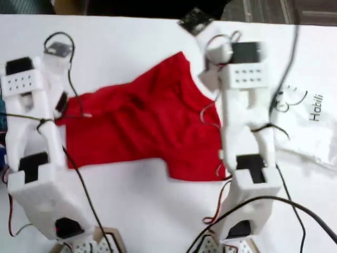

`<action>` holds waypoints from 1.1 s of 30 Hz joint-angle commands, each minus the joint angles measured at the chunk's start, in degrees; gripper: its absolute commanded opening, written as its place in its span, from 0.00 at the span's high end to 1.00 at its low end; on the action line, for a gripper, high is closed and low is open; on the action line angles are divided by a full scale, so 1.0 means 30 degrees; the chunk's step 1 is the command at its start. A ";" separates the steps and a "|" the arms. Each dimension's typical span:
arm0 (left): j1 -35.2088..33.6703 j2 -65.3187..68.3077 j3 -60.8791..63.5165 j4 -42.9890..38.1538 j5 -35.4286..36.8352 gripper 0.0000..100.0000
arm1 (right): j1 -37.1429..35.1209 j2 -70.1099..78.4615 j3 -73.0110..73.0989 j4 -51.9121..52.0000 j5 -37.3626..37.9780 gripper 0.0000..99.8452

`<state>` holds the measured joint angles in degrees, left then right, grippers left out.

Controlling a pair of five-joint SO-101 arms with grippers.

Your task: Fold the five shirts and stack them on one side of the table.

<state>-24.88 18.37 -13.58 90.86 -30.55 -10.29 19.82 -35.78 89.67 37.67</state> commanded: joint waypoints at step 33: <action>0.0117 -0.1319 0.2476 -0.2286 -0.0117 0.98 | -0.4762 1.6982 -1.5179 -0.6872 -0.1612 0.73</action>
<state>-24.88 18.37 -6.11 84.09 -30.81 -23.74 70.73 -79.91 71.91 33.19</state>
